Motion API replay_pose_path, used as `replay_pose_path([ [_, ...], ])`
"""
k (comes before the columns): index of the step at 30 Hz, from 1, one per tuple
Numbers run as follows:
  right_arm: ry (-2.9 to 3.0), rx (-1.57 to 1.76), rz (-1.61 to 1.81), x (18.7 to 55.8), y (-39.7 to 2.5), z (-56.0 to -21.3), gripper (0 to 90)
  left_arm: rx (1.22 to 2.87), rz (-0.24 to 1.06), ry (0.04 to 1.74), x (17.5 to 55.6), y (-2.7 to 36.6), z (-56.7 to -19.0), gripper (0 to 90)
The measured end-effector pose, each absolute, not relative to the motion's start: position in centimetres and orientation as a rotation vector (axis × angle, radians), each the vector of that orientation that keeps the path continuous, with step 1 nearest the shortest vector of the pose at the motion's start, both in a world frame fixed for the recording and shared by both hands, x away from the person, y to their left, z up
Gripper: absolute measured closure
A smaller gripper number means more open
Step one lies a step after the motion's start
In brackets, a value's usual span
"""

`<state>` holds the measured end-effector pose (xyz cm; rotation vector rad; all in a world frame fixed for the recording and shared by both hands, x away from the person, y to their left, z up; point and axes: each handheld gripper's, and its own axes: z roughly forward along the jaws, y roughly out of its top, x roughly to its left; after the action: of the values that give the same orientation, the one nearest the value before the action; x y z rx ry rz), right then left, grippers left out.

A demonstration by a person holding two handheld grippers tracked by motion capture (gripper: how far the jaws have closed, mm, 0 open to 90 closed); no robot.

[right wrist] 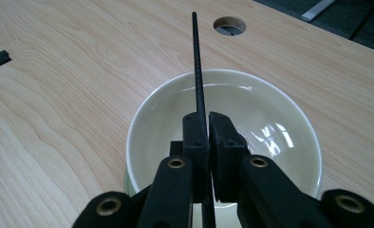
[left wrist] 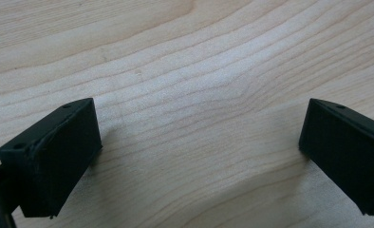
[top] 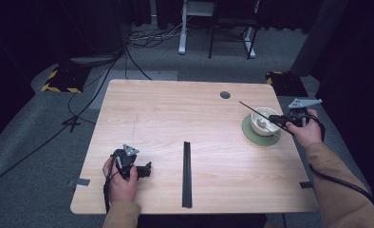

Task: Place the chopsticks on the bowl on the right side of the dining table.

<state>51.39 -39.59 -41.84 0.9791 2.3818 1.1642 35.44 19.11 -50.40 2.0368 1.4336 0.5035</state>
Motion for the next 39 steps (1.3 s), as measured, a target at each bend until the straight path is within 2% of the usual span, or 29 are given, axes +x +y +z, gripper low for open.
replay_pose_path([
  [15,2.388,0.989,1.158,51.5,-39.7,-42.6,85.8,2.037,0.503,1.433,35.4,19.1,-50.4,0.3],
  [21,2.348,1.0,1.194,51.2,-39.6,-42.0,68.5,2.037,0.503,1.434,35.4,19.1,-50.4,0.3],
  [39,2.283,0.931,1.33,48.1,-35.6,-37.4,51.6,2.036,0.503,1.434,35.4,19.1,-50.4,0.3],
])
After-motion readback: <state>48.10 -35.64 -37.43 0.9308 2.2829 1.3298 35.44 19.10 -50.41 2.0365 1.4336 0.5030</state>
